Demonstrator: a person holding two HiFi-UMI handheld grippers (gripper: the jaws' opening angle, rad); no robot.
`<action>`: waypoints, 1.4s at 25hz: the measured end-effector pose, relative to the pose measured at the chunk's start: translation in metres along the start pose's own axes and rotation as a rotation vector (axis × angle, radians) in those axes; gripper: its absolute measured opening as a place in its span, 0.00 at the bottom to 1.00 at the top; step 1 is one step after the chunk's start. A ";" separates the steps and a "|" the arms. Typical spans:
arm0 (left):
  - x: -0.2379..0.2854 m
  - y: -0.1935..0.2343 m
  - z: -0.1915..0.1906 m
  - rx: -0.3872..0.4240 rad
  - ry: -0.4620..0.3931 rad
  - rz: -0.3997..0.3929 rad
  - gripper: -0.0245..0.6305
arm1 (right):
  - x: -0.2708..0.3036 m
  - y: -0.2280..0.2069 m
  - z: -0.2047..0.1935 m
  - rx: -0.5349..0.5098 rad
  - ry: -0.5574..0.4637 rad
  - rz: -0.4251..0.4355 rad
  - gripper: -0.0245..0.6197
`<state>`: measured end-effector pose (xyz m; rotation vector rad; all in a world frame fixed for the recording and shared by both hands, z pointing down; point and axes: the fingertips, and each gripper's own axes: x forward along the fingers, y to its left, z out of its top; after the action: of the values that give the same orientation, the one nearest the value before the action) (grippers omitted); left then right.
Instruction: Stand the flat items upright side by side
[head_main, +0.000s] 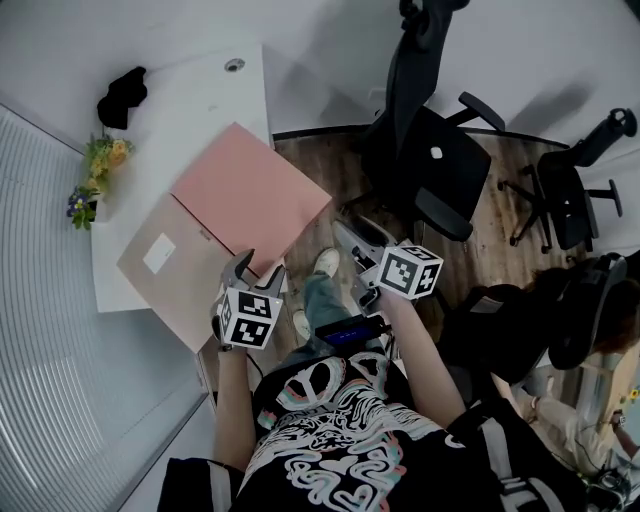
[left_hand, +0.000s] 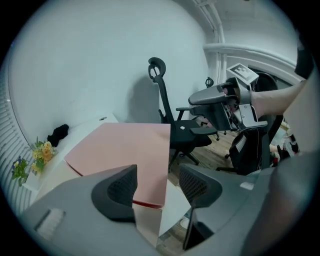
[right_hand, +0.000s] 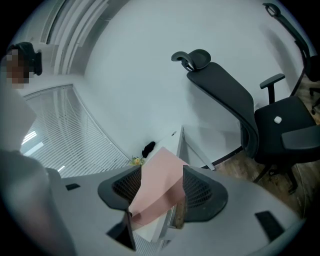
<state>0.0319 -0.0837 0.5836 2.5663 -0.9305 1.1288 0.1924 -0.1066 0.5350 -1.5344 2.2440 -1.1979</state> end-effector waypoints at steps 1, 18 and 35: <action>0.002 0.000 0.000 0.010 0.008 -0.001 0.42 | 0.003 -0.004 -0.004 0.008 0.012 -0.002 0.42; 0.028 0.003 -0.007 0.085 0.091 0.008 0.43 | 0.049 -0.049 -0.026 0.223 0.097 0.025 0.50; 0.030 0.008 -0.009 0.047 0.104 -0.002 0.40 | 0.089 -0.077 -0.043 0.493 0.069 0.043 0.56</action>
<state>0.0374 -0.1002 0.6112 2.5165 -0.8878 1.2843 0.1824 -0.1709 0.6421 -1.2587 1.8116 -1.6538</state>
